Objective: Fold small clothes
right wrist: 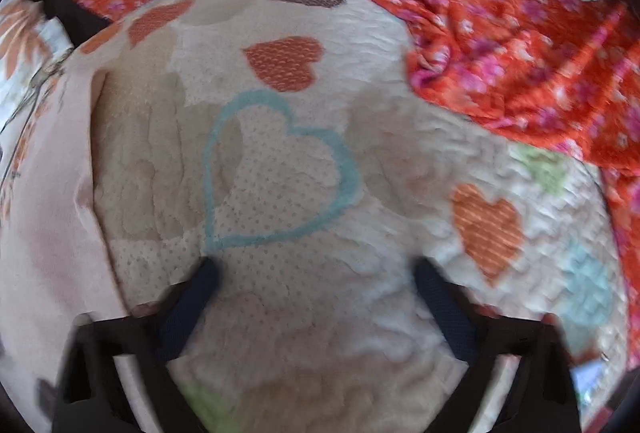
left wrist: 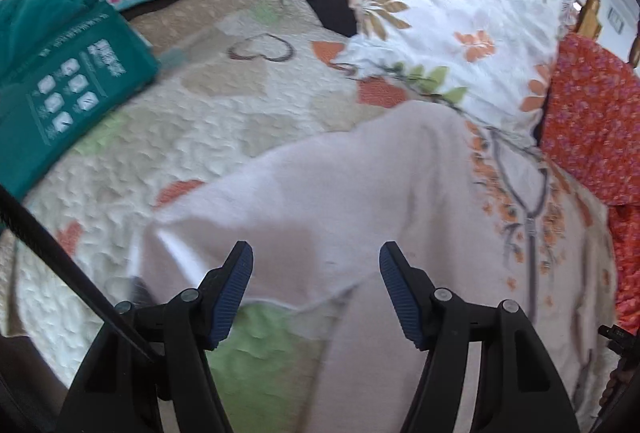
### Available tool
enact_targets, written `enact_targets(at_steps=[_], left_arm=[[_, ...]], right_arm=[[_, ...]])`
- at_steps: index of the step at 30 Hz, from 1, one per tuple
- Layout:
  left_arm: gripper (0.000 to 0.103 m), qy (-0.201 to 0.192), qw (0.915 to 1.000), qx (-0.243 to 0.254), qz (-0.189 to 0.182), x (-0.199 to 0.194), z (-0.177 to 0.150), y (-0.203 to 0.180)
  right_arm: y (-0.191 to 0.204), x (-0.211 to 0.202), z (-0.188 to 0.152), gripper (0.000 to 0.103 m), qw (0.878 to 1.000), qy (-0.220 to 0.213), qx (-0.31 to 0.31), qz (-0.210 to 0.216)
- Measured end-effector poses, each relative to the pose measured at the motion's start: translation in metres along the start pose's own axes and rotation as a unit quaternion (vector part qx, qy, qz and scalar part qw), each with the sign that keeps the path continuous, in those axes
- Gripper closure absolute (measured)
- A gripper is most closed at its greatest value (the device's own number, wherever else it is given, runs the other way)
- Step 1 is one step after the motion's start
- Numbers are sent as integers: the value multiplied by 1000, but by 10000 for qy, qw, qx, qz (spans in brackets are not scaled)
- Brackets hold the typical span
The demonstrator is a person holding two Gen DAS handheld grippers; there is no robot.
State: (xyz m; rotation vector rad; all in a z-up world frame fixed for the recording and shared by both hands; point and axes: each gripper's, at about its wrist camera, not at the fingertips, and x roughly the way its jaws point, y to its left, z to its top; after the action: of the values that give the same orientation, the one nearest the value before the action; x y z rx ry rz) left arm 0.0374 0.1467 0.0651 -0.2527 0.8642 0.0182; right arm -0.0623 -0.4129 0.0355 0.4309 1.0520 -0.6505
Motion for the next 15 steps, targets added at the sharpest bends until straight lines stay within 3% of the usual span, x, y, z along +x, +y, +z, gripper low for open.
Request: enact_targets(at_steps=[1, 3, 6, 9, 11, 15], left_arm=[[38, -41, 10000, 66, -21, 0, -1, -1], [38, -141, 9995, 270, -36, -3, -2, -8], [38, -73, 9995, 303, -109, -2, -4, -10], [38, 137, 9995, 187, -231, 4, -8, -8], [38, 231, 9993, 126, -263, 6, -10, -5], [38, 255, 9993, 85, -260, 6, -14, -2]], right_arm=[[4, -17, -5, 62, 9993, -172, 5, 329], [21, -57, -27, 59, 9915, -527, -243, 1162], [58, -83, -73, 49, 9739, -317, -841, 2084], [85, -83, -109, 49, 9685, -196, -1255, 2142], [101, -77, -123, 49, 9689, -233, -1496, 1957], [116, -69, -128, 49, 9690, -207, -1570, 1894]])
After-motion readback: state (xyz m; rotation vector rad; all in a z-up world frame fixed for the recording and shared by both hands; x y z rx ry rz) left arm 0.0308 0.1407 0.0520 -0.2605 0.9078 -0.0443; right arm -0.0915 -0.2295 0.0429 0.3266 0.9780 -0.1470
